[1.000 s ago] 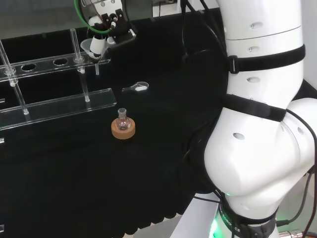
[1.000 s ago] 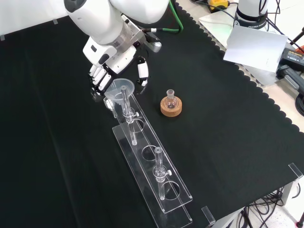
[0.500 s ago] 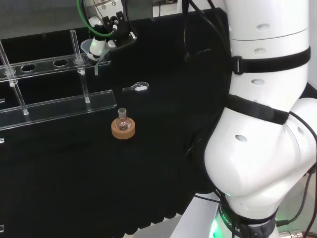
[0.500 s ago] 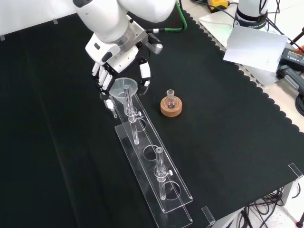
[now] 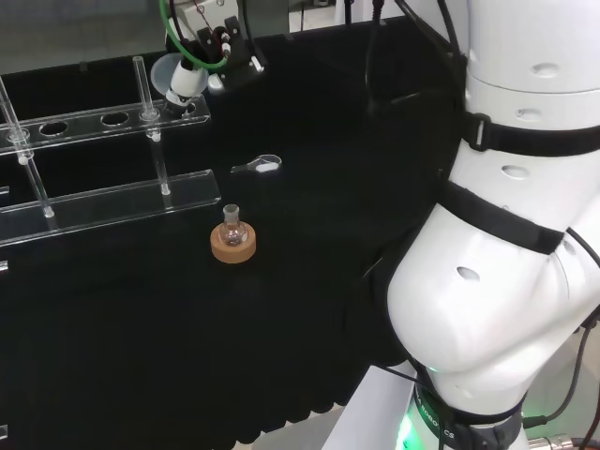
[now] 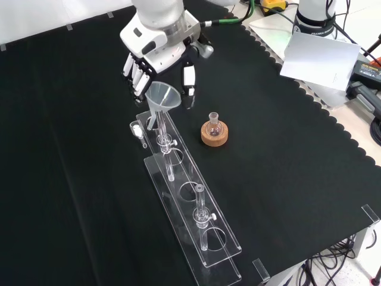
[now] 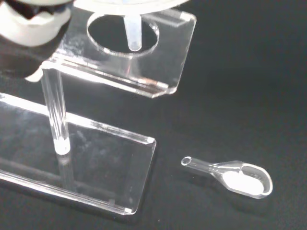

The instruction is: Pick up the funnel from the transparent funnel stand.

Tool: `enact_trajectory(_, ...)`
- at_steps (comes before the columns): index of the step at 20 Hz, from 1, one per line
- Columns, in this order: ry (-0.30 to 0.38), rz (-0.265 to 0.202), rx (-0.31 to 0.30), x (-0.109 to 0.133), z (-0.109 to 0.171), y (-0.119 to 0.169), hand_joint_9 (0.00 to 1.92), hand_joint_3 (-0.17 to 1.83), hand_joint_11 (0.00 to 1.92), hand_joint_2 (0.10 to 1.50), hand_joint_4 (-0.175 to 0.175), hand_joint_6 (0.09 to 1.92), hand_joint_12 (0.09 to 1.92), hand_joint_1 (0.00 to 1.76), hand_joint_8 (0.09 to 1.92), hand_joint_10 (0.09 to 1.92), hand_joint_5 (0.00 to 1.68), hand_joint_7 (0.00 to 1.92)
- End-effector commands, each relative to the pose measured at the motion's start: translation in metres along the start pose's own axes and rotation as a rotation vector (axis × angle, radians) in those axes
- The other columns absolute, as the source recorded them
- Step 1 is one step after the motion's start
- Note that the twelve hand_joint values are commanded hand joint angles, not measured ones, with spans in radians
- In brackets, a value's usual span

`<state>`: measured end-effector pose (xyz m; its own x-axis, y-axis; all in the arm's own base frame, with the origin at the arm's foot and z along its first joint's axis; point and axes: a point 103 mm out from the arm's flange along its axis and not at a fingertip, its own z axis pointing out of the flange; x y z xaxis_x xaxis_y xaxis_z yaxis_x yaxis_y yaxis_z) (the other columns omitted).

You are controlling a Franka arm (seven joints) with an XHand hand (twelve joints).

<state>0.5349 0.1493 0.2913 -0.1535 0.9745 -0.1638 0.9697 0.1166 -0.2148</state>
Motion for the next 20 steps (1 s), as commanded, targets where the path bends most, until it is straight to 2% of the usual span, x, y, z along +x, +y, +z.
enact_trajectory(1,-0.037,0.042,-0.03,-0.006,-0.053,-0.023,1.05,0.05,0.74,1.11,0.175,1.07,1.14,0.99,0.67,0.38,0.94,0.88)
enact_trajectory(11,-0.073,0.072,-0.009,-0.002,-0.083,-0.069,1.05,0.04,0.73,1.11,0.175,1.08,1.14,0.99,0.68,0.38,0.93,0.88)
enact_trajectory(20,-0.09,0.107,0.036,0.009,-0.077,-0.11,1.05,0.03,0.73,1.12,0.175,1.08,1.14,0.99,0.68,0.38,0.93,0.88)
